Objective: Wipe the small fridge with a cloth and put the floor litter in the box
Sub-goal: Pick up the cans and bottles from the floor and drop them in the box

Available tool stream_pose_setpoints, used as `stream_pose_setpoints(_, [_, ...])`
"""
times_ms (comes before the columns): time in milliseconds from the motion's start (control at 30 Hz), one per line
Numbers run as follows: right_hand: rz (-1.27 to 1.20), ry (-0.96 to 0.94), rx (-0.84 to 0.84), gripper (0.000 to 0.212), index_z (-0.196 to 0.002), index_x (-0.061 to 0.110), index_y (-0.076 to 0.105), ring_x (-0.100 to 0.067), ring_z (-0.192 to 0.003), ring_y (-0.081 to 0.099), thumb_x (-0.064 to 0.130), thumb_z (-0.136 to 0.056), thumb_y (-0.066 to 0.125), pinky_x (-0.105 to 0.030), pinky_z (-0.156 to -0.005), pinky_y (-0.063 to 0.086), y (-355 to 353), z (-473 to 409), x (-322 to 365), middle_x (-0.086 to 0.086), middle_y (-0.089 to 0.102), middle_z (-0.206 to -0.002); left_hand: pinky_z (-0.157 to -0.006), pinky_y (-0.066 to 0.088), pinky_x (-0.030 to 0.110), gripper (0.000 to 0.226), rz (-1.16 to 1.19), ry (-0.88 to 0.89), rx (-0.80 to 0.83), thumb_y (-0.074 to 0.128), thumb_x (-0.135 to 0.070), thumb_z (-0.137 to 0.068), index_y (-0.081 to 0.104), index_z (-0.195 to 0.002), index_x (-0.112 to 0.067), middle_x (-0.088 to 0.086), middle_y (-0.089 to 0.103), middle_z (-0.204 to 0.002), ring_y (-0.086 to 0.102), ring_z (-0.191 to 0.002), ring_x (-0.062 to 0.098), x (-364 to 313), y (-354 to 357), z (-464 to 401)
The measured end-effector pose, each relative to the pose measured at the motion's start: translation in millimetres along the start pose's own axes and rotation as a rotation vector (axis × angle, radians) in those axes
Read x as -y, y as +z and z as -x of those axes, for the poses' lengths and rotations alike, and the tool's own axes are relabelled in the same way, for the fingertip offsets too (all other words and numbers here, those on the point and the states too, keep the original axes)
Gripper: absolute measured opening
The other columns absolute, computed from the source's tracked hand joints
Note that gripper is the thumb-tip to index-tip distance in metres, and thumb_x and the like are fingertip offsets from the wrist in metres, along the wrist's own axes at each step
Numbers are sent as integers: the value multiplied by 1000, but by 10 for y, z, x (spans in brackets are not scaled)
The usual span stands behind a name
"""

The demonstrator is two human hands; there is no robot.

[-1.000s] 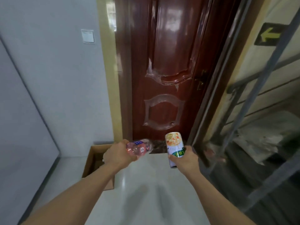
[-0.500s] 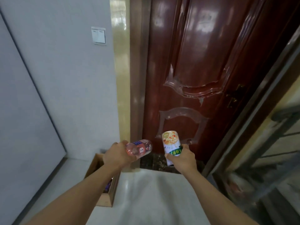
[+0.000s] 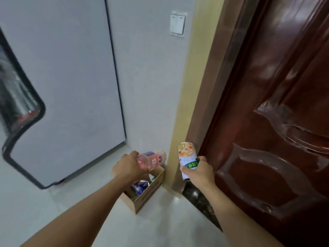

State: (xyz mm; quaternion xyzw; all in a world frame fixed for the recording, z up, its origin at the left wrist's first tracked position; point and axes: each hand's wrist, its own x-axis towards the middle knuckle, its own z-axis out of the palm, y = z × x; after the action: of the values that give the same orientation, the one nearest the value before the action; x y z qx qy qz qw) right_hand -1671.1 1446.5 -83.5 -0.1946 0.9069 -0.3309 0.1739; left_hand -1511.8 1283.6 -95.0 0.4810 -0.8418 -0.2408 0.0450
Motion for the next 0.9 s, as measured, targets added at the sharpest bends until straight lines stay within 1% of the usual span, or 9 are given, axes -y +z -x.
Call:
stream_pose_setpoints(167, [30,-59,164,55,-111,11,51,-29,-95,61,37,-69,77,-26,-69,41,261,-438,58,-10,64,-106,-74,56,36,68,19,-193,-30,74,-58,-57,53,-115,-28,-1,63,-99,61,-84,17,191,87,-101])
stream_pose_setpoints(233, [45,-81,216,56,-113,9,50,-26,-89,59,34,-71,77,-24,-67,38,403,-611,124,-10,63,-108,-75,55,35,69,31,-253,-56,73,-60,-58,53,-116,-28,0,62,-101,60,-87,19,285,129,-187])
stream_pose_setpoints(333, [63,-102,272,59,-113,9,48,-21,-83,56,34,-69,78,-28,-66,45,659,-883,242,-9,61,-108,-73,53,34,68,22,-325,-69,73,-58,-63,50,-119,-27,0,61,-103,59,-88,18,394,219,-403])
stream_pose_setpoints(433, [129,-107,306,59,-110,11,47,-26,-89,60,39,-68,77,-35,-73,52,943,-1178,414,-8,61,-105,-74,53,33,67,74,-391,-68,71,-58,-66,49,-121,-27,1,61,-105,60,-89,19,490,325,-726])
stream_pose_setpoints(567, [210,-137,339,57,-110,11,48,-27,-91,61,41,-70,76,-35,-74,51,1289,-1550,614,-8,62,-103,-73,56,36,68,116,-466,-29,71,-58,-66,48,-121,-25,2,61,-106,61,-89,20,626,458,-1110])
stream_pose_setpoints(667, [250,-151,414,60,-114,12,46,-25,-93,61,43,-71,74,-36,-77,53,1578,-1791,667,-6,62,-105,-74,56,37,66,138,-551,-9,71,-56,-67,48,-120,-25,2,61,-105,62,-89,20,724,560,-1335])
stream_pose_setpoints(733, [275,-141,465,60,-116,13,45,-21,-92,60,43,-72,74,-33,-73,51,1759,-1934,670,-5,61,-106,-75,56,37,67,169,-613,18,71,-56,-65,48,-119,-25,2,60,-104,62,-90,21,793,655,-1441])
stream_pose_setpoints(800, [304,-141,510,59,-116,13,45,-20,-90,58,42,-73,73,-28,-68,45,1938,-2077,657,-5,61,-108,-77,55,37,69,192,-675,38,71,-57,-63,47,-120,-27,1,60,-105,61,-93,21,876,783,-1537])
stream_pose_setpoints(900, [340,-150,584,61,-119,11,44,-23,-97,59,40,-74,74,-27,-70,43,2222,-2310,616,-6,60,-111,-77,52,35,71,211,-779,57,69,-59,-65,45,-123,-26,2,59,-108,60,-96,23,996,1007,-1659])
